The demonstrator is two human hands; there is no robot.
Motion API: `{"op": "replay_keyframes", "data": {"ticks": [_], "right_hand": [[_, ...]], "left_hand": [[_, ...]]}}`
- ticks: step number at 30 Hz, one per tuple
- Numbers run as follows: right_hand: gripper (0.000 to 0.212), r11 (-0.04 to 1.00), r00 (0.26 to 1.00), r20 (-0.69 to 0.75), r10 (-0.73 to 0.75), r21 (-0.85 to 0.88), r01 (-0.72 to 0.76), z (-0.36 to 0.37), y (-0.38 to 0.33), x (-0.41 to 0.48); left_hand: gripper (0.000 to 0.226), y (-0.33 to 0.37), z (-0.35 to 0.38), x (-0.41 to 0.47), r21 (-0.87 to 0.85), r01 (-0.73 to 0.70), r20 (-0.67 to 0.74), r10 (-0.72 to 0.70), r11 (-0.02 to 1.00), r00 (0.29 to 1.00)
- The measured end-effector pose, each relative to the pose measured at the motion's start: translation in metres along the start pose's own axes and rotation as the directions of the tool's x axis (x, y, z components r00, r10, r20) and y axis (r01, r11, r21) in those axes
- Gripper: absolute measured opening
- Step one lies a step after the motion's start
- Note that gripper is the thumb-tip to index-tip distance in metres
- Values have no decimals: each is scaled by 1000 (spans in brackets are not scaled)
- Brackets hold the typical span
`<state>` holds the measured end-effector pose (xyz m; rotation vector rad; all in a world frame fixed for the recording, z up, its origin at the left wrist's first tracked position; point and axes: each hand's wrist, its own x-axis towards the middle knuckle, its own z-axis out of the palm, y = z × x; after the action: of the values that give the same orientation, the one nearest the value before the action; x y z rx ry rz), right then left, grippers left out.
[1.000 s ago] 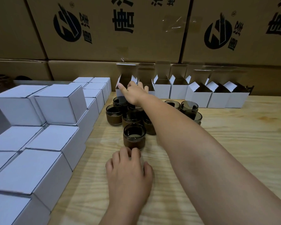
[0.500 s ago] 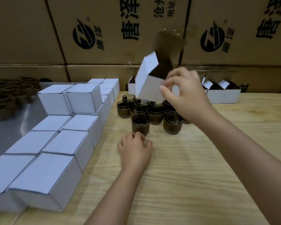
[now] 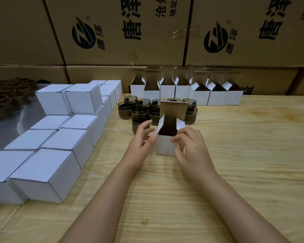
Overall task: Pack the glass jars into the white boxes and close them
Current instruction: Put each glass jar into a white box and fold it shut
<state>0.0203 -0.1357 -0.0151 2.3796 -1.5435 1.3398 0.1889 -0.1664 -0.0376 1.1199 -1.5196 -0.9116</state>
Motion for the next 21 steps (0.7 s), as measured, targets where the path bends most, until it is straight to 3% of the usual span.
{"op": "replay_keyframes", "data": {"ticks": [4, 8, 15, 21], "right_hand": [[24, 999, 998, -60, -23, 37, 26, 2, 5, 0], [35, 999, 998, -57, 6, 52, -3, 5, 9, 3], [28, 993, 994, -13, 107, 49, -106, 6, 21, 11], [34, 987, 987, -48, 155, 43, -153, 10, 17, 12]], "left_hand": [[68, 0, 1, 2, 55, -79, 106, 73, 995, 992], [60, -1, 3, 4, 140, -142, 190, 114, 980, 975], [63, 3, 14, 5, 94, -165, 159, 149, 982, 976], [55, 4, 22, 6, 215, -160, 164, 126, 963, 978]]}}
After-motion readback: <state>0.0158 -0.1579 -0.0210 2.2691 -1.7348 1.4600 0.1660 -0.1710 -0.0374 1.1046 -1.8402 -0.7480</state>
